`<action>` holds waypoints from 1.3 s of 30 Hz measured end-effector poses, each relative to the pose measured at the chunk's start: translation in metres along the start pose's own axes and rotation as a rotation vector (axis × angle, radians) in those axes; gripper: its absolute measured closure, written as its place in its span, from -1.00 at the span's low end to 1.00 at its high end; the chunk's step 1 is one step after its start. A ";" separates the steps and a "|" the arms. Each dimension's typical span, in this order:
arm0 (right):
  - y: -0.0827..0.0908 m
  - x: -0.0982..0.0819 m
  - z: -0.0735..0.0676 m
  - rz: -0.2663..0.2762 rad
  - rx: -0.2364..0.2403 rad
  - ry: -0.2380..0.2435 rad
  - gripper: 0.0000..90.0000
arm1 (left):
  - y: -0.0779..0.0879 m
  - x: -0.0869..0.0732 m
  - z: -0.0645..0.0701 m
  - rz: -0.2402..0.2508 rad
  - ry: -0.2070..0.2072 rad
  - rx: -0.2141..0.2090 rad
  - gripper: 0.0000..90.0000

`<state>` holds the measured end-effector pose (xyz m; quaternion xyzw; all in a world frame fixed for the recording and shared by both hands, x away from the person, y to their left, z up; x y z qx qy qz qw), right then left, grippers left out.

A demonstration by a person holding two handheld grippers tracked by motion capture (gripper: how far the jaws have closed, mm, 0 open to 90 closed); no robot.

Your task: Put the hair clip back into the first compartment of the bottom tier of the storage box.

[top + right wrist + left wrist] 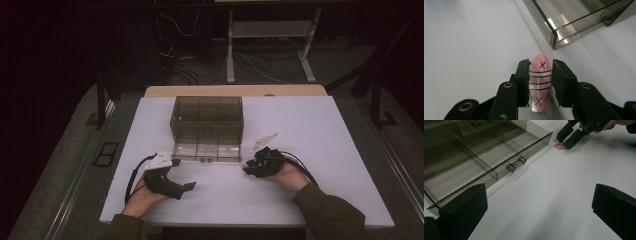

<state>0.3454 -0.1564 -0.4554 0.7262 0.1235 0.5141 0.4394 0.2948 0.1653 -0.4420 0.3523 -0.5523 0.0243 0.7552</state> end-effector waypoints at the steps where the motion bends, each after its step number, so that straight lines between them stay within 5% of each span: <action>1: 0.000 0.000 0.000 -0.001 0.000 0.001 0.47 | 0.000 0.000 0.000 -0.001 0.000 0.001 -1.00; 8: 0.002 0.000 0.000 0.004 -0.003 0.004 0.47 | 0.000 0.000 0.000 0.000 -0.002 0.000 -1.00; 10: 0.004 0.001 0.000 0.017 -0.002 0.001 0.63 | 0.000 0.000 0.000 0.000 -0.002 -0.001 -1.00; 23: 0.010 0.002 0.004 0.033 -0.026 -0.008 0.86 | 0.000 0.000 0.000 -0.002 -0.004 -0.001 -1.00; 39: 0.024 0.002 0.010 0.075 -0.012 -0.030 0.89 | 0.000 0.000 0.001 0.001 0.001 -0.004 -1.00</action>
Point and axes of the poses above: each handheld gripper's, and its own axes: y roughly backward along the jaws, x roughly out of its top, z roughly to its right, the point moved 2 cm from there along -y, roughly forward along the jaws, and after that the axes turned 2 degrees about z, right-handed, at the moved point
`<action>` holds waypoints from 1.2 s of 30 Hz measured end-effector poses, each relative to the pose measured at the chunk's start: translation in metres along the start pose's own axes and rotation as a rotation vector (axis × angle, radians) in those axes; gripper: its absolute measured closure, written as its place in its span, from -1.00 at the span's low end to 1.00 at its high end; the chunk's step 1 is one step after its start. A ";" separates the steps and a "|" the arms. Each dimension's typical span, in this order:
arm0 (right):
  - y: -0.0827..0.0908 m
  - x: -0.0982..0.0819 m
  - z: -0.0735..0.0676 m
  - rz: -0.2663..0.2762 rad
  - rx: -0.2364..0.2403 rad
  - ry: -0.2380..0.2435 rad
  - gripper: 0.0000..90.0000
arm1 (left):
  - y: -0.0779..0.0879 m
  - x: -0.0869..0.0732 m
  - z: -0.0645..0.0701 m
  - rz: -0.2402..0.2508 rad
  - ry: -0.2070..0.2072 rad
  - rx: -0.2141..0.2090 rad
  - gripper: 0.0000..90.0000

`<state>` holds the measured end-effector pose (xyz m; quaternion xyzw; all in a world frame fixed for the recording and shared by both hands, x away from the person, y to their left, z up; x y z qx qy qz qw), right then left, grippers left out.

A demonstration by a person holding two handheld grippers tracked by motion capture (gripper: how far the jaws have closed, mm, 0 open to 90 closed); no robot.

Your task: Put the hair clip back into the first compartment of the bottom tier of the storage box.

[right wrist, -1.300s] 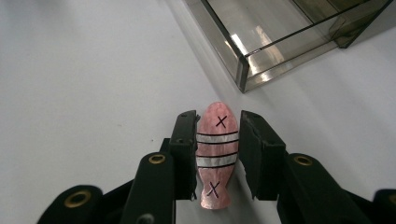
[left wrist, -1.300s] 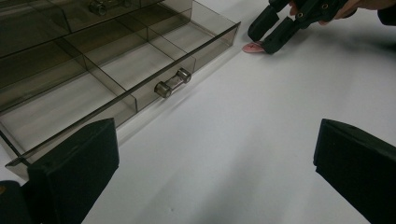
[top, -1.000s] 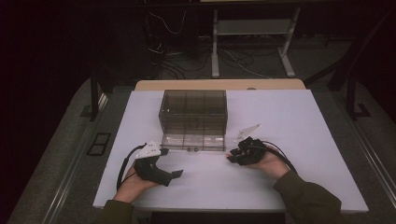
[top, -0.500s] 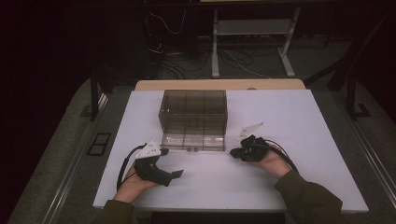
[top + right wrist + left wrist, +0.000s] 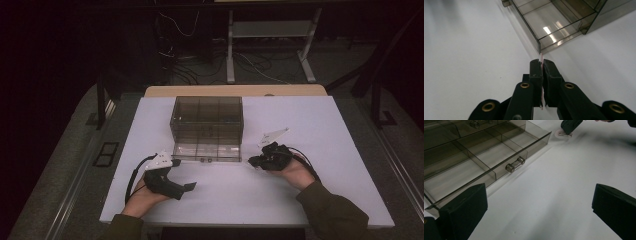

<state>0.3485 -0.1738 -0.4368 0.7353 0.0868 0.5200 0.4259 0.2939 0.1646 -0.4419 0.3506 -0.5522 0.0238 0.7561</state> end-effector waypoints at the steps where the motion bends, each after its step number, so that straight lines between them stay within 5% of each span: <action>1: 0.001 0.000 0.000 0.002 0.001 -0.002 0.89 | 0.000 0.000 0.000 -0.001 -0.001 0.000 -1.00; 36: 0.017 0.022 0.001 0.100 0.081 -0.004 0.89 | -0.002 0.000 0.001 -0.002 0.004 -0.011 -1.00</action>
Point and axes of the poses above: each handheld gripper's, and its own axes: y roughly backward along the jaws, x roughly out of its top, z roughly to its right, the point moved 2 cm from there along -y, roughly forward along the jaws, and after that the axes turned 2 degrees about z, right-handed, at the moved point
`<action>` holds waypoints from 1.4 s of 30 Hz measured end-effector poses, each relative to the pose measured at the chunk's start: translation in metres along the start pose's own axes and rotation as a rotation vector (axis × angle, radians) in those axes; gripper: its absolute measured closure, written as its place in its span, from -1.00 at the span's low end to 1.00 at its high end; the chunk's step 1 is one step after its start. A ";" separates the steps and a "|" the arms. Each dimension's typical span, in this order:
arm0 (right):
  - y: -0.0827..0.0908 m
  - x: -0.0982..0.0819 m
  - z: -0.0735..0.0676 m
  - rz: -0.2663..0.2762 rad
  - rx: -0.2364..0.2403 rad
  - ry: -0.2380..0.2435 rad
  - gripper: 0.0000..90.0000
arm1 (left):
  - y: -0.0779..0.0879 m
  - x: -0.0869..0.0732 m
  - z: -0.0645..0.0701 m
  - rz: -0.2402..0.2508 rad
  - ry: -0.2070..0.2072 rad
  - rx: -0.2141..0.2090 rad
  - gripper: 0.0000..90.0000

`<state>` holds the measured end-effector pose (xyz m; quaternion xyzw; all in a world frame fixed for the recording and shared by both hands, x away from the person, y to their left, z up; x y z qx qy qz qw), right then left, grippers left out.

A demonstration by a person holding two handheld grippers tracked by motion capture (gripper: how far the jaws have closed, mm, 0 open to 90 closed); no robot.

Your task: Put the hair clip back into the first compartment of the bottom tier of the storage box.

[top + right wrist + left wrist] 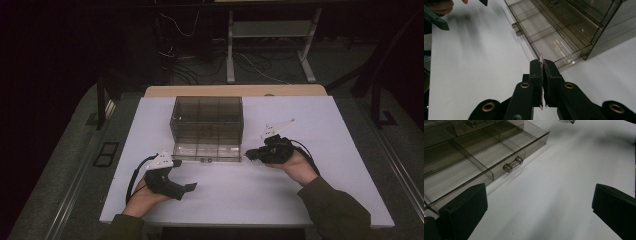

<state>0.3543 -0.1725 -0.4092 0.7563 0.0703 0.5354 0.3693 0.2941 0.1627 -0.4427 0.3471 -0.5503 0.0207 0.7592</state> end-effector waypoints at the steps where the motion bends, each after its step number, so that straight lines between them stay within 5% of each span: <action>1: -0.001 0.001 0.000 0.003 0.002 -0.002 0.89 | 0.000 0.000 0.000 0.000 0.001 -0.001 -1.00; 42: -0.039 0.048 -0.008 0.036 0.069 0.041 0.89 | 0.001 0.000 0.001 0.005 0.003 -0.004 -1.00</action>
Point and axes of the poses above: each handheld gripper's, and its own axes: y roughly backward along the jaws, x roughly out of its top, z roughly to its right, the point moved 2 cm from there along -y, roughly forward along the jaws, and after that the axes turned 2 degrees about z, right-handed, at the moved point
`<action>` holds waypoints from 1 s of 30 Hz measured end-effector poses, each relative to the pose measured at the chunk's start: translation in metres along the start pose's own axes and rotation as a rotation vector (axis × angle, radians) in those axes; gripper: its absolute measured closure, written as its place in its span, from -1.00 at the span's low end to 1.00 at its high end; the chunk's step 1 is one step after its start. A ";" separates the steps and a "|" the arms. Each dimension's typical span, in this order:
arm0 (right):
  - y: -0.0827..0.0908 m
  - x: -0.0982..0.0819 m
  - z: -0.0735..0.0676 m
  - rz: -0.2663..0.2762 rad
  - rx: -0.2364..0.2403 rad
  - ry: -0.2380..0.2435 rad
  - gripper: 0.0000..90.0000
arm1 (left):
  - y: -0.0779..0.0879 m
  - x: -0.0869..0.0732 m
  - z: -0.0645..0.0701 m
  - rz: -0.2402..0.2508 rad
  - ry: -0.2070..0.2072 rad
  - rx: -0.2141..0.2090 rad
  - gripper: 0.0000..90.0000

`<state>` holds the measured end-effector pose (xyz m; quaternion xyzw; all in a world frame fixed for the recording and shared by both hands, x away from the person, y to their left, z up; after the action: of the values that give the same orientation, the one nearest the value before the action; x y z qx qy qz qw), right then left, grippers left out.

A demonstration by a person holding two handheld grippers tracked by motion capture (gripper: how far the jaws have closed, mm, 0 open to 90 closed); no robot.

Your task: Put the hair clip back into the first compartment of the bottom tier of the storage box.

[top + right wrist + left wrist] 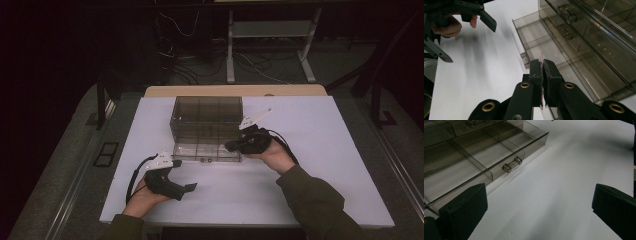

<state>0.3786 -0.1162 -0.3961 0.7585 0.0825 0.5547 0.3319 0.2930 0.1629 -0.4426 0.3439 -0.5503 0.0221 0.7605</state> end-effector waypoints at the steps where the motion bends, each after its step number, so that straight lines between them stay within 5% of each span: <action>1: -0.001 0.001 -0.001 0.000 0.003 -0.002 0.89 | 0.000 0.000 0.000 0.000 0.000 0.000 -1.00; 30: -0.038 0.028 -0.009 0.009 0.036 0.025 0.89 | 0.000 0.001 0.000 0.010 0.001 -0.004 -1.00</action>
<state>0.3904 -0.0694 -0.3949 0.7577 0.0930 0.5641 0.3147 0.2934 0.1630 -0.4421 0.3399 -0.5515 0.0250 0.7614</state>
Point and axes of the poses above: each handheld gripper's, and its own axes: y roughly backward along the jaws, x roughly out of its top, z roughly to its right, the point moved 2 cm from there along -y, roughly forward along the jaws, and after that the axes turned 2 degrees about z, right-handed, at the moved point
